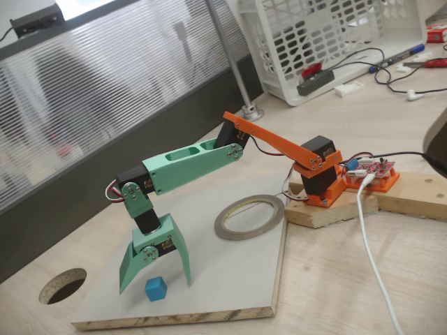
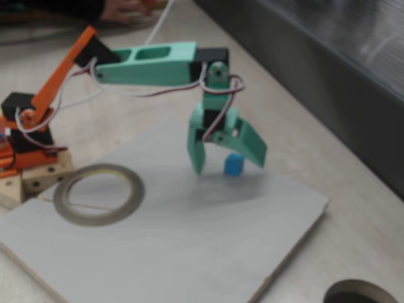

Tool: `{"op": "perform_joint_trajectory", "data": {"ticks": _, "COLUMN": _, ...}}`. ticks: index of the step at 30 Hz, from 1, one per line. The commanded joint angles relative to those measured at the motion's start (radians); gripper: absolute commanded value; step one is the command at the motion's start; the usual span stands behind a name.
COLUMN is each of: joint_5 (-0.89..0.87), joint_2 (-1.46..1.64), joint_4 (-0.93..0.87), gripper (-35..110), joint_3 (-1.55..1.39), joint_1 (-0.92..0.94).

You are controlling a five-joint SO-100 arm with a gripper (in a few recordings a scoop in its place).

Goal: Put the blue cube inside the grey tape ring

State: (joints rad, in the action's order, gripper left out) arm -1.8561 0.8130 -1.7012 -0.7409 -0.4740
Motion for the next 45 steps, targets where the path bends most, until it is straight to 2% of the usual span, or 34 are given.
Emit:
{"op": "perform_joint_trajectory", "data": {"ticks": 1, "joint_5": -0.002, "joint_2": 0.012, "joint_4": 0.002, "gripper": 93, "joint_3": 0.000, "joint_1": -0.008}}
{"op": "perform_joint_trajectory", "data": {"ticks": 10, "joint_5": -0.003, "joint_2": -0.031, "joint_4": 0.003, "gripper": 89, "joint_3": 0.002, "joint_1": -0.012}}
{"op": "perform_joint_trajectory", "data": {"ticks": 14, "joint_5": -0.003, "joint_2": -0.034, "joint_4": 0.012, "gripper": 74, "joint_3": 0.012, "joint_1": -0.009}}
{"op": "perform_joint_trajectory", "data": {"ticks": 21, "joint_5": -0.003, "joint_2": -0.021, "joint_4": 0.179, "gripper": 45, "joint_3": 0.012, "joint_1": -0.003}}
{"op": "perform_joint_trajectory", "data": {"ticks": 34, "joint_5": -0.009, "joint_2": -0.018, "joint_4": 0.215, "gripper": 12, "joint_3": 0.012, "joint_1": -0.005}}
{"op": "perform_joint_trajectory", "data": {"ticks": 38, "joint_5": -0.009, "joint_2": -0.017, "joint_4": 0.233, "gripper": 6, "joint_3": 0.011, "joint_1": -0.005}}
{"op": "perform_joint_trajectory", "data": {"ticks": 45, "joint_5": -0.011, "joint_2": 0.041, "joint_4": 0.233, "gripper": 6, "joint_3": 0.000, "joint_1": -0.003}}
